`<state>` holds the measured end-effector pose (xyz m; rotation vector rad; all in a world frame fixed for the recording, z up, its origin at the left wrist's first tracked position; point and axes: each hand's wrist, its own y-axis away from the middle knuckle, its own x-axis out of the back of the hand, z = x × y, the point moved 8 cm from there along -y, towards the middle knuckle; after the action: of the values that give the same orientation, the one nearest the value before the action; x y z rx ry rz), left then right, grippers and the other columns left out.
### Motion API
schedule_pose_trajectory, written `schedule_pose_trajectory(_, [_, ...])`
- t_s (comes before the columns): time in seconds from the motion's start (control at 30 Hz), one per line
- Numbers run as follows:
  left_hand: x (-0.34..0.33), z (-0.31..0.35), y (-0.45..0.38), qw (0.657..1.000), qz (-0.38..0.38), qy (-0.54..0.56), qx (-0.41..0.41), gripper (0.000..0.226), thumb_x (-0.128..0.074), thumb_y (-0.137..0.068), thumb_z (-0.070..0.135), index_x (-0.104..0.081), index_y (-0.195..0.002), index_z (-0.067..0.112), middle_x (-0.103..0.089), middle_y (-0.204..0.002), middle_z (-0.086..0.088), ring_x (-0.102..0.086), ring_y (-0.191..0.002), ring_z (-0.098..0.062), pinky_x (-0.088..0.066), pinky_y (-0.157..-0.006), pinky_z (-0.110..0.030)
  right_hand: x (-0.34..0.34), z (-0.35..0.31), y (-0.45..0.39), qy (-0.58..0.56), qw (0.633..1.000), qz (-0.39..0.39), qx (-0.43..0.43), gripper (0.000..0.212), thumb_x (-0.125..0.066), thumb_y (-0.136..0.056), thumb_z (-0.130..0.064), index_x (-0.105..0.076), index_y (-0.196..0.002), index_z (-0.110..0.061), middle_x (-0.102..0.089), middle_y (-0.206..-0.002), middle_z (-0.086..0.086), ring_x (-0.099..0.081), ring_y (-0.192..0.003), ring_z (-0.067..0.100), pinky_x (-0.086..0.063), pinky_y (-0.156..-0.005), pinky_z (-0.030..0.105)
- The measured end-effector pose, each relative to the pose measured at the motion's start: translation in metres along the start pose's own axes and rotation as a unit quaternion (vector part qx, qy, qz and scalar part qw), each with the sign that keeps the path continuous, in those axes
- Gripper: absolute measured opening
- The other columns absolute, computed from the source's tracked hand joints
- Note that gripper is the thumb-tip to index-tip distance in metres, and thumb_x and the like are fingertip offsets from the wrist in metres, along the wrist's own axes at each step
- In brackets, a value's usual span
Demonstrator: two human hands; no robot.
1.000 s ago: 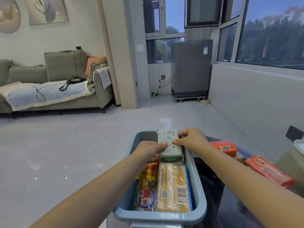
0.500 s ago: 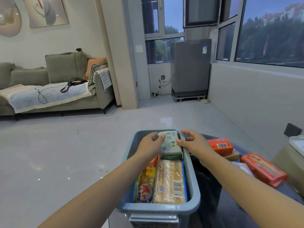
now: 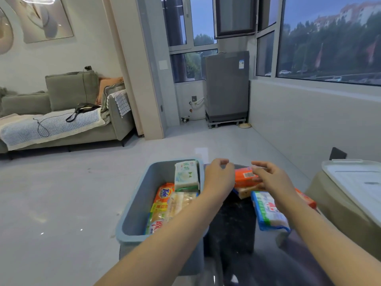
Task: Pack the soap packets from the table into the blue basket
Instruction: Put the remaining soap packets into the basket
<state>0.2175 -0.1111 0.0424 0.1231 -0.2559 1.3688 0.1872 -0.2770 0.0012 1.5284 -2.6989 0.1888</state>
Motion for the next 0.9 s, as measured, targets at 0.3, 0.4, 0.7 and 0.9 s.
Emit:
schedule_pose_trajectory(0.3, [-0.081, -0.044, -0.008, 0.988, 0.032, 0.095, 0.116, 0.022, -0.042, -0.093, 0.021, -0.053, -0.112, 0.016, -0.057, -0.119, -0.01, -0.062, -0.092, -0.022, -0.052, -0.071, -0.03, 0.043, 0.049, -0.016, 0.025, 0.999, 0.026, -0.037, 0.015, -0.052, -0.09, -0.023, -0.059, -0.104, -0.021, -0.063, -0.103, 0.006, -0.059, -0.086, 0.017, -0.048, -0.067, 0.029])
schedule_pose_trajectory(0.4, [-0.086, -0.069, -0.02, 0.987, 0.063, 0.071, 0.131, 0.026, -0.044, -0.093, 0.024, -0.052, -0.117, 0.017, -0.056, -0.121, -0.01, -0.061, -0.1, -0.024, -0.053, -0.087, -0.039, 0.042, 0.061, -0.028, 0.051, 0.998, 0.015, -0.038, 0.02, -0.052, -0.09, -0.026, -0.058, -0.109, -0.022, -0.061, -0.109, 0.002, -0.056, -0.097, 0.016, -0.047, -0.081, 0.032])
schedule_pose_trajectory(0.7, [-0.079, -0.125, -0.072, 0.972, 0.137, 0.093, 0.166, 0.046, -0.046, -0.096, 0.035, -0.041, -0.139, 0.02, -0.047, -0.139, -0.009, -0.049, -0.123, -0.026, -0.044, -0.099, -0.039, 0.012, 0.093, -0.068, 0.124, 0.989, -0.031, -0.069, 0.046, -0.045, -0.095, -0.031, -0.037, -0.139, -0.021, -0.054, -0.131, 0.004, -0.05, -0.098, 0.011, -0.044, -0.079, 0.032])
schedule_pose_trajectory(0.9, [-0.086, -0.138, -0.091, 0.954, 0.142, 0.194, 0.177, 0.04, -0.056, -0.092, 0.034, -0.054, -0.128, 0.018, -0.062, -0.113, 0.0, -0.06, -0.089, -0.013, -0.05, -0.067, -0.021, 0.008, 0.108, -0.08, 0.156, 0.983, -0.046, -0.08, 0.044, -0.043, -0.094, -0.038, -0.04, -0.137, -0.027, -0.057, -0.124, -0.001, -0.049, -0.089, 0.006, -0.044, -0.069, 0.024])
